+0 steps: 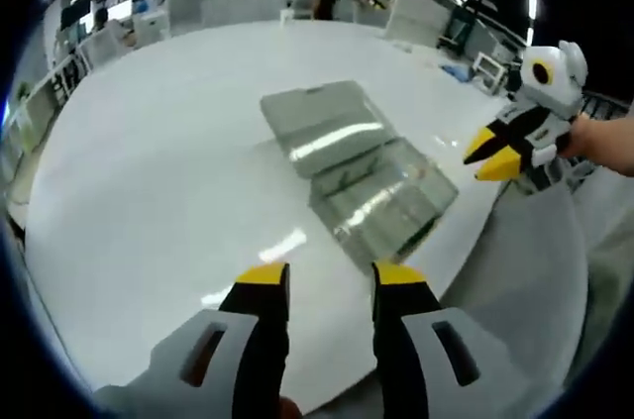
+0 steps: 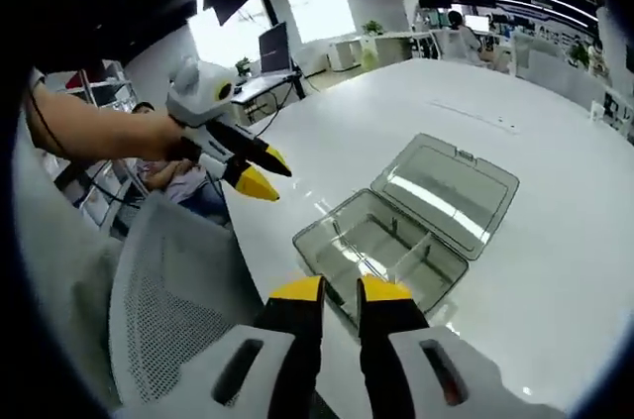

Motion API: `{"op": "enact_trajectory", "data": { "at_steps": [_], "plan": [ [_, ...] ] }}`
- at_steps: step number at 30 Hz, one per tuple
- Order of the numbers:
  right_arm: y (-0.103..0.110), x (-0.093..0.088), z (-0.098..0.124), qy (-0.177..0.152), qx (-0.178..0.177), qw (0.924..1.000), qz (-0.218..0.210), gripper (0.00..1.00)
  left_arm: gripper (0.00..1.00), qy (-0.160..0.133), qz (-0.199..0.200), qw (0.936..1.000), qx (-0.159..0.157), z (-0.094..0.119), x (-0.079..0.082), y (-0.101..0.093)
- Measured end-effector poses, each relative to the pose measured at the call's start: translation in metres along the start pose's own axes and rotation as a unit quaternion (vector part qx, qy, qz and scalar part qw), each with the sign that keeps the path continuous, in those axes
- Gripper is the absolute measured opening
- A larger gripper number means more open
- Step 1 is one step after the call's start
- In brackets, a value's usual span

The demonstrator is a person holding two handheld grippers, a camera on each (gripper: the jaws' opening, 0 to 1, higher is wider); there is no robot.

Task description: Insert the divider into the dual guide fixture by aligning both edges with the guide slots and pushing it downward to the bottom, including one-sided entry, uneven engagement, binding, and posture correction.

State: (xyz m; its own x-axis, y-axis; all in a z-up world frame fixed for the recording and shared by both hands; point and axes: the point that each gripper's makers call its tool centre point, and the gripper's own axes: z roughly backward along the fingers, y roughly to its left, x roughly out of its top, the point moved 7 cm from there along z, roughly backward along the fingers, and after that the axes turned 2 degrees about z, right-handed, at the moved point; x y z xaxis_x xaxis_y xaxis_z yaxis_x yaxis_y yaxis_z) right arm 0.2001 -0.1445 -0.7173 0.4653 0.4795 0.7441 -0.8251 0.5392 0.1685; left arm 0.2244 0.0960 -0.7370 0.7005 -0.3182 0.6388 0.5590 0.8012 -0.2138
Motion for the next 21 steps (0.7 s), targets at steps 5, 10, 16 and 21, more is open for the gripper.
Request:
{"op": "enact_trajectory", "data": {
  "at_steps": [5, 10, 16, 21],
  "plan": [
    [-0.002, -0.002, 0.008, -0.026, -0.003, 0.9996, 0.008, 0.05, 0.33, 0.023, -0.004, 0.9997, 0.005, -0.007, -0.004, 0.003],
    [-0.004, -0.005, 0.014, -0.043, -0.004, 0.9988, 0.023, 0.06, 0.34, 0.037, -0.003, 0.9993, 0.010, -0.012, -0.005, 0.005],
    [-0.006, -0.008, 0.021, -0.054, -0.011, 0.9973, 0.048, 0.07, 0.36, 0.050, 0.004, 0.9986, 0.019, -0.017, -0.002, 0.007],
    [-0.008, -0.010, 0.024, -0.064, -0.013, 0.9963, 0.057, 0.10, 0.38, 0.070, 0.013, 0.9970, 0.031, -0.022, 0.000, 0.008]
  ]
}}
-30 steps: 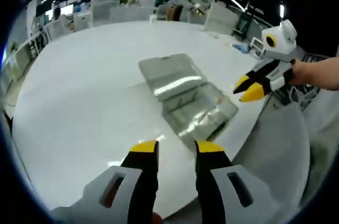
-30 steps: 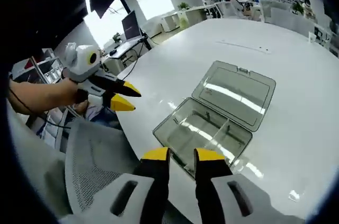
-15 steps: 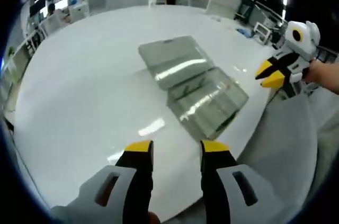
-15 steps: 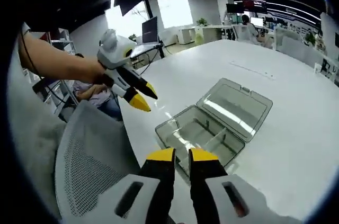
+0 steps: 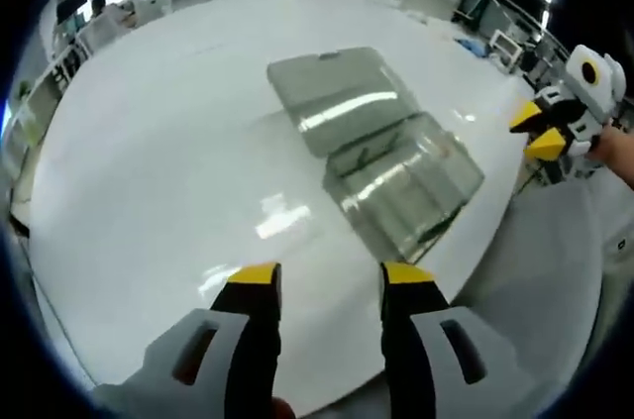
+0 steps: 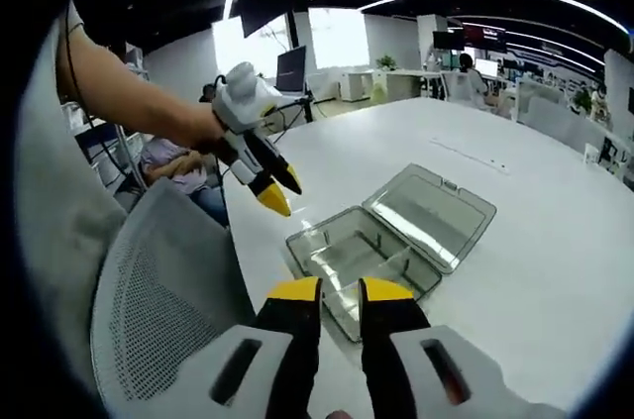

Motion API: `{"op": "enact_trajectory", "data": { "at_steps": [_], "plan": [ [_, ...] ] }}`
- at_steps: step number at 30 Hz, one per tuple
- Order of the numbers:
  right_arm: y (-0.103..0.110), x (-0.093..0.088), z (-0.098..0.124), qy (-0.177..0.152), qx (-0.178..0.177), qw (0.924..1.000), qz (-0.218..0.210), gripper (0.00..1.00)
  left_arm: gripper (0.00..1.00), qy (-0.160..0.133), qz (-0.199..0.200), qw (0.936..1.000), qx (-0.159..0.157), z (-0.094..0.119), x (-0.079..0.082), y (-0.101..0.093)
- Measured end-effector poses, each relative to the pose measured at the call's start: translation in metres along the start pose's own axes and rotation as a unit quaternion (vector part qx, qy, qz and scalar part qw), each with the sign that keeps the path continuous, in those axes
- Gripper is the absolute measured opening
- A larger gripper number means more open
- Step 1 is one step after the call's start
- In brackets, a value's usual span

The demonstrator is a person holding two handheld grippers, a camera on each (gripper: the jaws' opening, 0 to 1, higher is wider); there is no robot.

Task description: Insert the divider into the dual guide fixture by aligning both edges with the guide slots and pushing it downward to the bottom, including one-sided entry, uneven engagement, binding, and posture correction.

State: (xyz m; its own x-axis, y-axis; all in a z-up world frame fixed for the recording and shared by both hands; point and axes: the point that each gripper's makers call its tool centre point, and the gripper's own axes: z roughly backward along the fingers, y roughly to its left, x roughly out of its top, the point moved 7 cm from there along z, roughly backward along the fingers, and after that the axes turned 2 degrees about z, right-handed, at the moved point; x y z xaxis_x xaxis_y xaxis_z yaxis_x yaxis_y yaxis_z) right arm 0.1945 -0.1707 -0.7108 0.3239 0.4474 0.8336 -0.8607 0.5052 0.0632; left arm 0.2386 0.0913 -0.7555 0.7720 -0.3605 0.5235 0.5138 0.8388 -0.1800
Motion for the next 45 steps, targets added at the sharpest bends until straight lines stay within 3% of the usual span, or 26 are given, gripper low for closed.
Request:
{"op": "enact_trajectory", "data": {
  "at_steps": [8, 25, 45],
  "plan": [
    [-0.001, -0.001, 0.006, -0.012, -0.005, 0.9996, 0.026, 0.16, 0.39, 0.018, 0.024, 0.9995, 0.010, -0.013, 0.005, 0.004],
    [-0.002, -0.010, 0.016, -0.015, 0.001, 0.9993, 0.034, 0.33, 0.44, 0.048, 0.077, 0.9951, 0.041, -0.032, 0.010, 0.009],
    [0.006, -0.018, 0.022, 0.003, 0.026, 0.9980, 0.058, 0.43, 0.45, 0.079, 0.090, 0.9894, 0.082, -0.046, 0.013, 0.010]
  ]
}}
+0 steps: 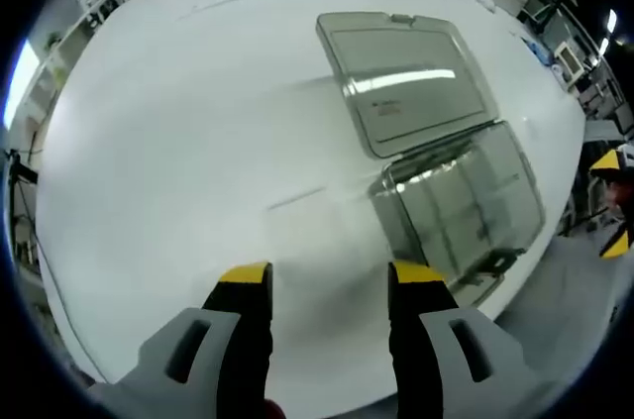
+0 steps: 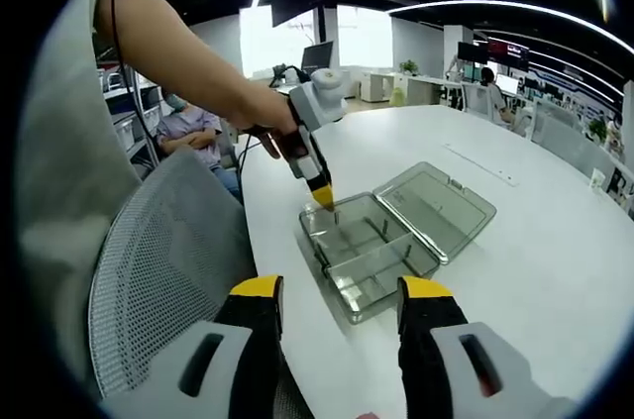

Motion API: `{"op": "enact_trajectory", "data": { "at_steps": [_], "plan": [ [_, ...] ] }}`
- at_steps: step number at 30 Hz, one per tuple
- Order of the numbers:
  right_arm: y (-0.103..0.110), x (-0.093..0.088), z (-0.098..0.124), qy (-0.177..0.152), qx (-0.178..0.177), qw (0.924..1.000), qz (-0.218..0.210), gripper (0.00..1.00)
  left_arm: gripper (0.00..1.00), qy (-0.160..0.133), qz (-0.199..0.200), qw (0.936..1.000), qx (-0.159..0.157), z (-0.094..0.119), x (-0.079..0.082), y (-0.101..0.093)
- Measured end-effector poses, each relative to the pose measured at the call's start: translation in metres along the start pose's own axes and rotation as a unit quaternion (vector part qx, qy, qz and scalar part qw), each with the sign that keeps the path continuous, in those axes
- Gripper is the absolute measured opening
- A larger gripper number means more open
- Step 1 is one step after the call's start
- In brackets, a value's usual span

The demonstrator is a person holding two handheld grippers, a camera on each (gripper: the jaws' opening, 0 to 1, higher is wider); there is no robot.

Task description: Insert the divider into the dual guide fixture by aligning both edges with the guide slots and pushing it downward to the bottom, including one-sided entry, uneven engagement, binding, and posture correction.

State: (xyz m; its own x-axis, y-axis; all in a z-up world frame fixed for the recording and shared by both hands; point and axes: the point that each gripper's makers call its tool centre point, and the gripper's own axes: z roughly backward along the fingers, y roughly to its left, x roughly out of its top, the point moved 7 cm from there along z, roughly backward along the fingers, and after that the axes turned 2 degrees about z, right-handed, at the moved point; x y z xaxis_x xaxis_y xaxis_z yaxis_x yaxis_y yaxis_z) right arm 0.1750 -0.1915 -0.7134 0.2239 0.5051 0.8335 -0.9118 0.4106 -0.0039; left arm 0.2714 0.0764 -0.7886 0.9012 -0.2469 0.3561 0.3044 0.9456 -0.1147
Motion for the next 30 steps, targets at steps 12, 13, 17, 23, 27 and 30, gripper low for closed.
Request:
{"op": "enact_trajectory", "data": {
  "at_steps": [12, 13, 17, 23, 27, 30],
  "plan": [
    [0.003, -0.003, 0.002, 0.007, 0.001, 1.0000, 0.005, 0.45, 0.45, 0.022, 0.005, 0.9995, 0.022, -0.009, 0.005, 0.001],
    [0.003, -0.004, 0.003, 0.006, 0.001, 1.0000, 0.003, 0.45, 0.45, 0.024, 0.007, 0.9994, 0.022, -0.009, 0.005, 0.001],
    [0.003, -0.006, 0.004, 0.008, 0.000, 1.0000, 0.002, 0.45, 0.45, 0.028, 0.004, 0.9993, 0.025, -0.010, 0.005, 0.000],
    [0.005, -0.007, 0.005, 0.008, -0.001, 1.0000, -0.001, 0.45, 0.45, 0.032, 0.005, 0.9988, 0.037, -0.013, 0.005, 0.005],
    [0.006, -0.009, 0.006, 0.010, -0.002, 0.9999, -0.001, 0.45, 0.46, 0.035, 0.007, 0.9985, 0.041, -0.015, 0.005, 0.006],
    [0.006, -0.010, 0.007, 0.010, -0.003, 0.9999, -0.003, 0.45, 0.45, 0.036, 0.008, 0.9983, 0.045, -0.015, 0.006, 0.006]
  ]
}}
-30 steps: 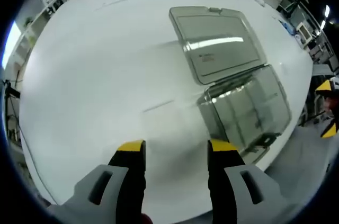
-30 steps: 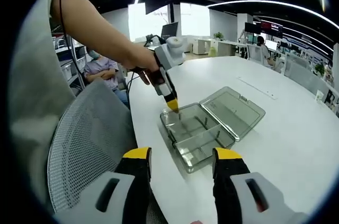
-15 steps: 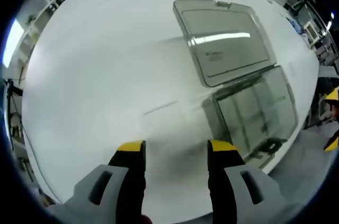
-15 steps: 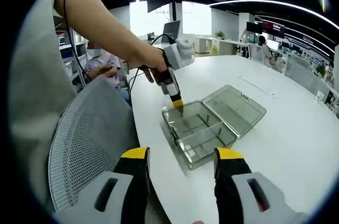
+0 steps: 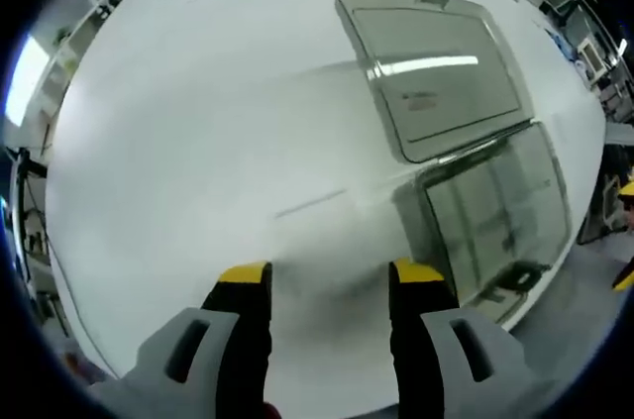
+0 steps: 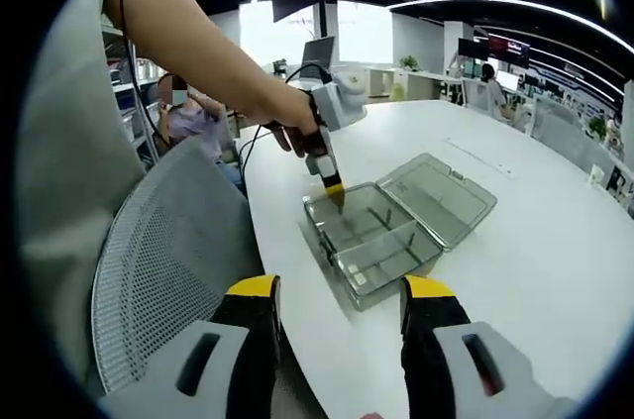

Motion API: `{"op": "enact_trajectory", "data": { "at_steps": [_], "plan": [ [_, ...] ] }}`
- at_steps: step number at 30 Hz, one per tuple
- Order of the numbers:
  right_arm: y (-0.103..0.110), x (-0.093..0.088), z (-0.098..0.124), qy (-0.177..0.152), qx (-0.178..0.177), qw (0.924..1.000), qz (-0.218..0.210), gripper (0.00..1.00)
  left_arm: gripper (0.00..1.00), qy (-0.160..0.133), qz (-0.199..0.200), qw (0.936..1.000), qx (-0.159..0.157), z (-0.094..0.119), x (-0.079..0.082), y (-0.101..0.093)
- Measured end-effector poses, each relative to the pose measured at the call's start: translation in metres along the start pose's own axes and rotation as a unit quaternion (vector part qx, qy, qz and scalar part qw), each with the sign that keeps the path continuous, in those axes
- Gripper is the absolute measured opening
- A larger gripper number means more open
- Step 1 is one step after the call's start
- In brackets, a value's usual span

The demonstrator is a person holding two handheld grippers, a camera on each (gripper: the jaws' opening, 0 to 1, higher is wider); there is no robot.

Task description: Insert the divider into the dual guide fixture by aligning both edges with the guide slots and pushing it downward to the bottom, including one-sided entry, uneven engagement, binding, and posture correction.

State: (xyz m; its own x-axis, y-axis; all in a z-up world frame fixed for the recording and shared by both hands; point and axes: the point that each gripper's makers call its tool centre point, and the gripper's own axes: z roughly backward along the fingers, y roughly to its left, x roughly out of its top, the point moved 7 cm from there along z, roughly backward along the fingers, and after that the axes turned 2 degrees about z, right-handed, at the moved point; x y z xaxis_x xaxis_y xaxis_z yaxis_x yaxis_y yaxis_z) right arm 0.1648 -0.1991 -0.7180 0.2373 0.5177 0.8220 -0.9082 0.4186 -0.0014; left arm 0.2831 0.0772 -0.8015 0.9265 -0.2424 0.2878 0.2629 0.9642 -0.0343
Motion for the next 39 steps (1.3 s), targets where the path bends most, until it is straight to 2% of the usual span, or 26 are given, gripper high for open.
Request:
{"op": "enact_trajectory", "data": {
  "at_steps": [11, 19, 24, 30, 39],
  "plan": [
    [0.0008, -0.0005, -0.0001, -0.001, -0.002, 1.0000, -0.003, 0.45, 0.47, 0.012, -0.004, 0.9997, 0.023, -0.0025, 0.0003, -0.0059],
    [0.0013, -0.0022, 0.0006, 0.001, -0.005, 1.0000, -0.002, 0.44, 0.47, 0.011, -0.005, 0.9996, 0.025, -0.0024, 0.0005, -0.0044],
    [0.0016, -0.0020, 0.0007, 0.002, -0.005, 1.0000, -0.002, 0.44, 0.42, 0.012, -0.010, 0.9996, 0.023, -0.0019, -0.0002, -0.0046],
    [0.0012, -0.0024, 0.0006, 0.004, -0.006, 1.0000, -0.002, 0.43, 0.32, 0.013, -0.025, 0.9994, 0.020, -0.0014, -0.0014, -0.0043],
    [0.0005, -0.0021, 0.0019, 0.007, -0.007, 1.0000, -0.001, 0.43, 0.31, 0.016, -0.042, 0.9989, 0.013, -0.0014, -0.0020, -0.0030]
  ]
}}
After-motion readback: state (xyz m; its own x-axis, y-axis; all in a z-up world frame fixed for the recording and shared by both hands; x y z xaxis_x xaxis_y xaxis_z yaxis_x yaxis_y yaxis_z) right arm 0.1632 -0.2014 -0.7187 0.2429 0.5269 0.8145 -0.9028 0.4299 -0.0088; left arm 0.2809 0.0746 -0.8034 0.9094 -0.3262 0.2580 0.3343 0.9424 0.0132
